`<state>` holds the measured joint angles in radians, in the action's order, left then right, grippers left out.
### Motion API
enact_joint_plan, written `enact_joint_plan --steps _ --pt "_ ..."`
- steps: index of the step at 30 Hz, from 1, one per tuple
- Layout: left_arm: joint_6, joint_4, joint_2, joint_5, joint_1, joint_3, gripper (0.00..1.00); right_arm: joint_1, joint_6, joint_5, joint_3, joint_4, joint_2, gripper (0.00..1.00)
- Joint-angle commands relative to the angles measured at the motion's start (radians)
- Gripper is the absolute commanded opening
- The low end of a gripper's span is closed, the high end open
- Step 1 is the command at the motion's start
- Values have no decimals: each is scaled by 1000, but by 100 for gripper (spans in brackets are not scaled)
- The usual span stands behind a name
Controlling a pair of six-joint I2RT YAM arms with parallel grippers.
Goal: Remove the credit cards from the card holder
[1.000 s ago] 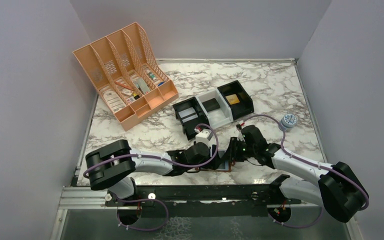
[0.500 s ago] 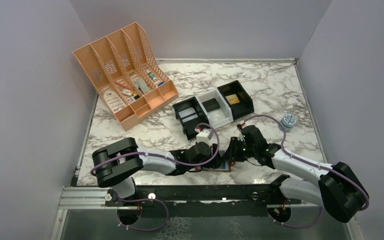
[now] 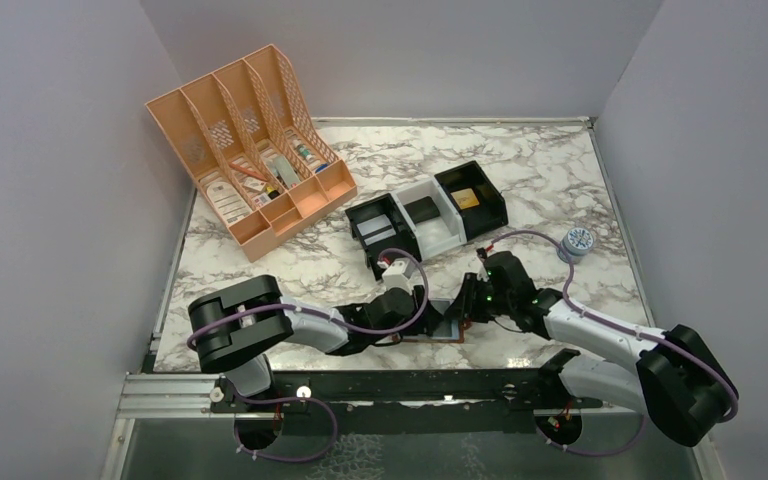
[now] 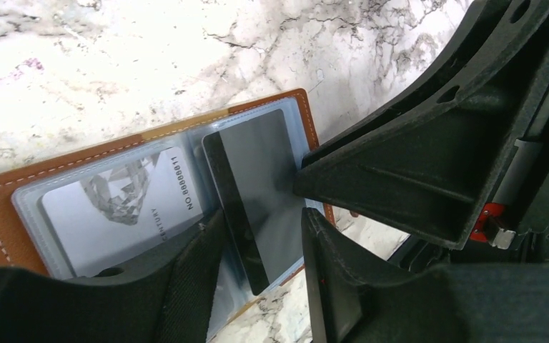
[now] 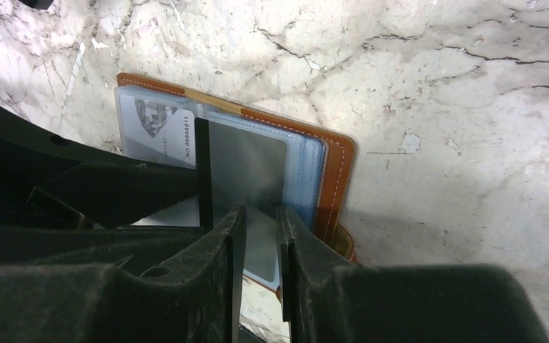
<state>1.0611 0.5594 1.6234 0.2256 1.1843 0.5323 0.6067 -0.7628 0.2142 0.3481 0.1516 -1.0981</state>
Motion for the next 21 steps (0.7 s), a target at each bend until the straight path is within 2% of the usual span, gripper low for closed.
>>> enact_joint_plan --steps 1,8,21 --pt "51 77 12 -9 -1 -64 44 -1 -2 -58 -46 10 -33 23" --pt "81 220 7 -16 -1 -111 34 -1 -7 -55 -50 8 -33 22" --pt "90 259 -7 -2 -1 -141 10 -1 -3 -62 -44 14 -23 22"
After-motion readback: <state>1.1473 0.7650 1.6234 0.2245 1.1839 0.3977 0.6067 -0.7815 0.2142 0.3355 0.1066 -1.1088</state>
